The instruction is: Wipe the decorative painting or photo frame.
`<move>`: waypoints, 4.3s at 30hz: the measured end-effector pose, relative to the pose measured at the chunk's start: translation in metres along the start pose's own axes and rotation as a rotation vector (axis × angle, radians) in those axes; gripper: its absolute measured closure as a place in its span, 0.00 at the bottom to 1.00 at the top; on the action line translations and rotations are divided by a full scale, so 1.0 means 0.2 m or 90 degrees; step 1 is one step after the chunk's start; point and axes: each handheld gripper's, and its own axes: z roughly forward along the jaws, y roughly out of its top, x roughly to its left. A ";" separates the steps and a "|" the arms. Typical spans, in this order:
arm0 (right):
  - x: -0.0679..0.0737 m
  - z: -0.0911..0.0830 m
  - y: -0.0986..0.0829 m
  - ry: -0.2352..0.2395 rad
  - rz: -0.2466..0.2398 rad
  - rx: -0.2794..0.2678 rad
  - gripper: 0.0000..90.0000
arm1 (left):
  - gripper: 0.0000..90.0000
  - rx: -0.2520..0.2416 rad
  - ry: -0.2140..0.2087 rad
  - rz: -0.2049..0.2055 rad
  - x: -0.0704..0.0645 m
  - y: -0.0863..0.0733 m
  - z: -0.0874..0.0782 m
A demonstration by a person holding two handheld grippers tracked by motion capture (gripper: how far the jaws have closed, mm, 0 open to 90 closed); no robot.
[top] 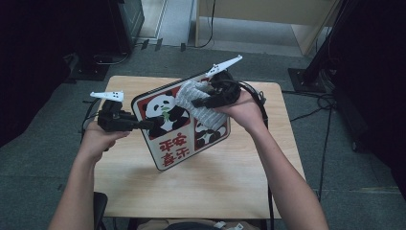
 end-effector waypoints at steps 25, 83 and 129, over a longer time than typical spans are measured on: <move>-0.01 0.08 -0.14 0.016 0.008 0.004 0.75 | 0.83 0.001 0.000 0.001 0.00 0.00 0.00; -0.04 0.27 -0.47 0.046 0.046 0.039 0.74 | 0.83 0.000 -0.002 0.001 0.00 0.00 0.00; -0.03 0.51 -0.81 0.073 0.067 0.097 0.73 | 0.83 0.002 -0.002 0.002 0.00 0.00 0.00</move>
